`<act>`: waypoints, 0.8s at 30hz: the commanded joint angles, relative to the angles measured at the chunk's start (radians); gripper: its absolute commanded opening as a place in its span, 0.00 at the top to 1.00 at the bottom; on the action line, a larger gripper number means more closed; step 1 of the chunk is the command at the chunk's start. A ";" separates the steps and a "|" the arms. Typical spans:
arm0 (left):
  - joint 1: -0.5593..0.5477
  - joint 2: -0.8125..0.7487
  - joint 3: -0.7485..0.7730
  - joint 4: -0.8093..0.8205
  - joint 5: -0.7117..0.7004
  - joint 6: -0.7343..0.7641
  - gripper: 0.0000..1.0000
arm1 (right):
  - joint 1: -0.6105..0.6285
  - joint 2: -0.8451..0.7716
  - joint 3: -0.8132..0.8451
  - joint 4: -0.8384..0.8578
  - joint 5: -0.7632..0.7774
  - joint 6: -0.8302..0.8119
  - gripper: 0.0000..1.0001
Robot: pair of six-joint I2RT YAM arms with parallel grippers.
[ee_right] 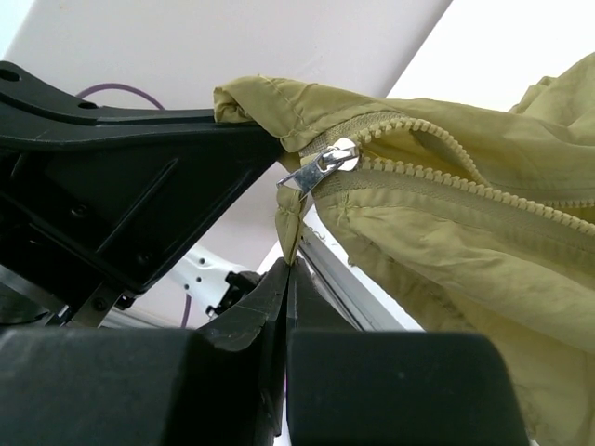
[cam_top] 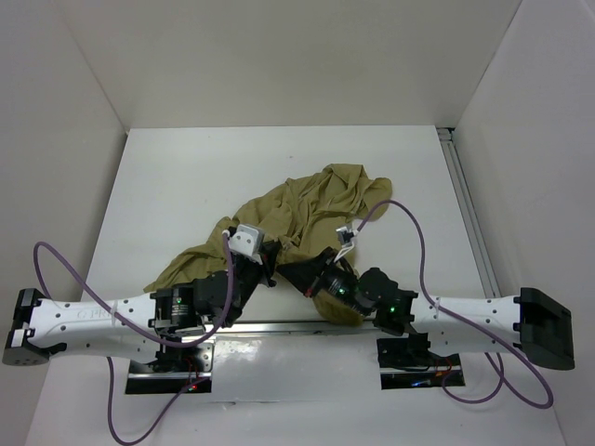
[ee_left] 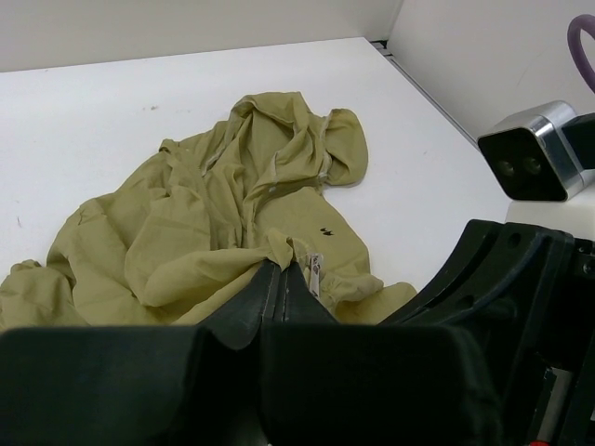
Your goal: Zip up the jacket
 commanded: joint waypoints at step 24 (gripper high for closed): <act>-0.003 -0.047 0.015 0.028 -0.013 0.013 1.00 | -0.004 -0.077 0.181 -0.057 0.205 -0.270 1.00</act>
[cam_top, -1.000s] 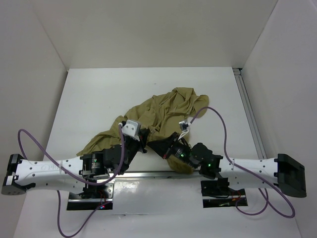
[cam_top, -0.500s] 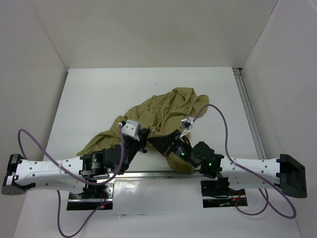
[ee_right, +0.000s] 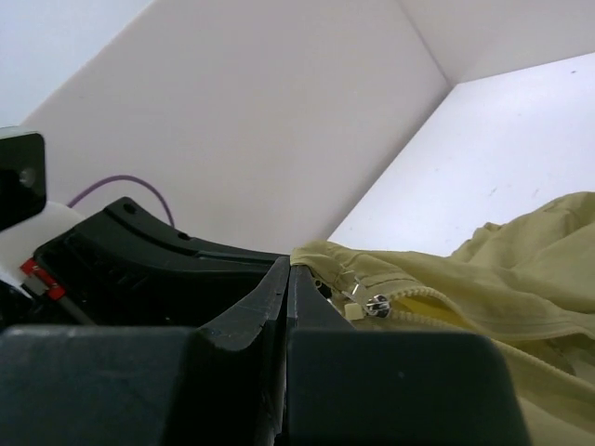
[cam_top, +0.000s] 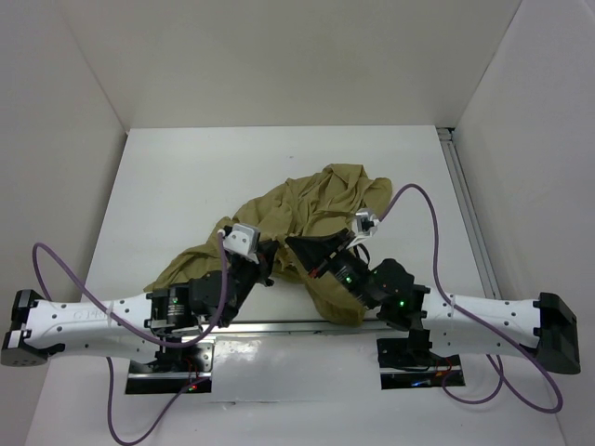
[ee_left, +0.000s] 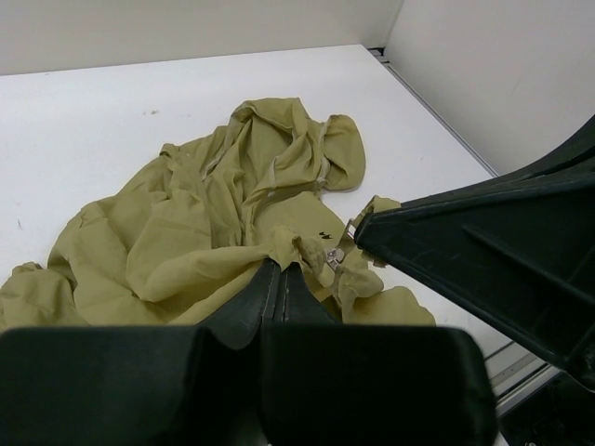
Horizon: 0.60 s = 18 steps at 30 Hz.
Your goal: Zip up the jacket
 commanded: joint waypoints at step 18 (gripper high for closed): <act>-0.003 -0.110 0.015 -0.022 0.007 0.043 1.00 | -0.081 0.172 0.081 0.057 0.154 -0.095 1.00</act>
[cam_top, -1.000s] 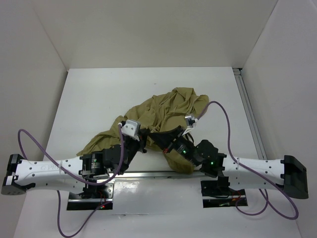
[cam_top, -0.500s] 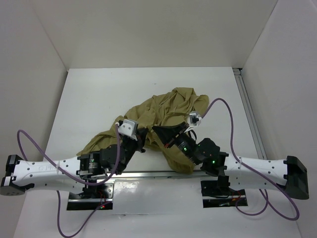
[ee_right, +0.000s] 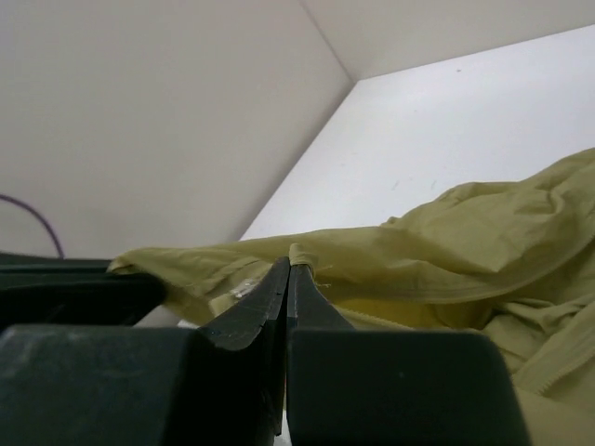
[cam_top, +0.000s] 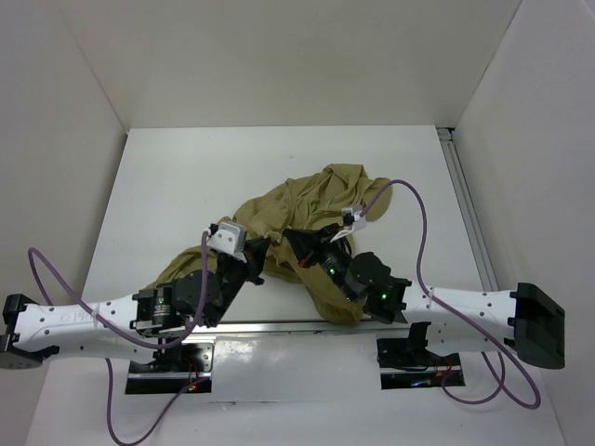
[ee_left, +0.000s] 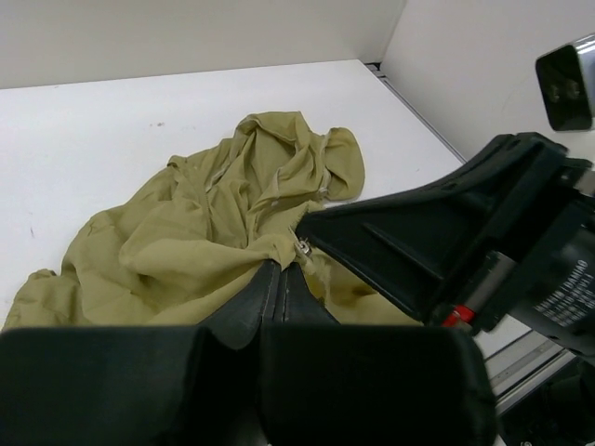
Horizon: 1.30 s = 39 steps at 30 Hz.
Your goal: Zip up the jacket
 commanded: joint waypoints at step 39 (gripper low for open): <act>-0.003 -0.121 0.009 -0.021 0.047 0.036 1.00 | -0.473 0.406 0.256 0.018 -0.186 0.036 1.00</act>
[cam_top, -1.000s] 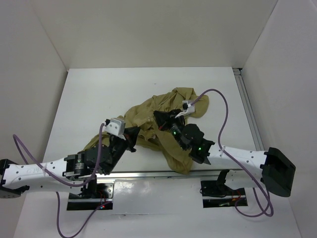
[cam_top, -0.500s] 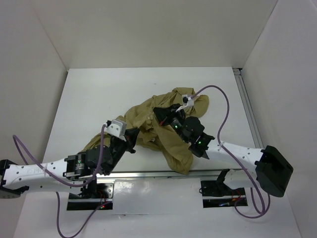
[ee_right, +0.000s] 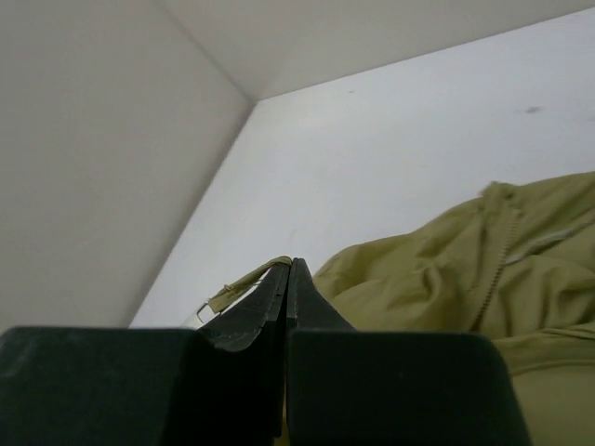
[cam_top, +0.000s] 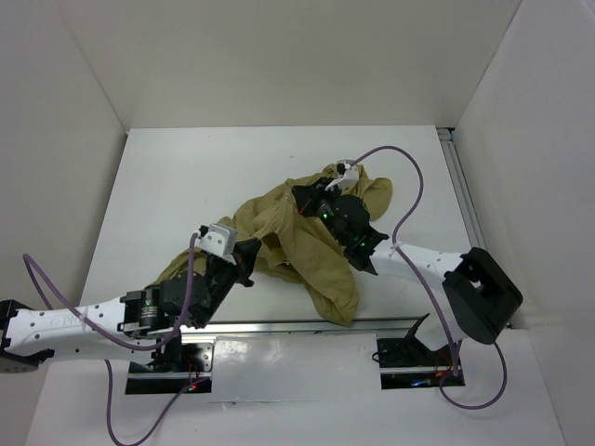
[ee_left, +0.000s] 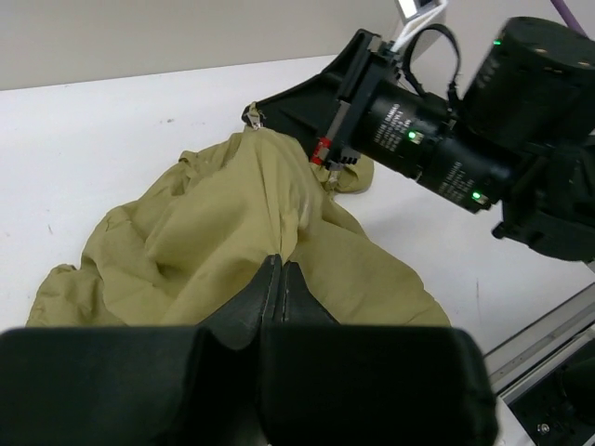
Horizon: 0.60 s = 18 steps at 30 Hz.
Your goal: Zip up the jacket
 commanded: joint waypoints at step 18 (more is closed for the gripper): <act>-0.012 -0.057 0.083 -0.006 -0.023 0.043 1.00 | -0.110 0.086 0.105 -0.108 0.258 -0.130 1.00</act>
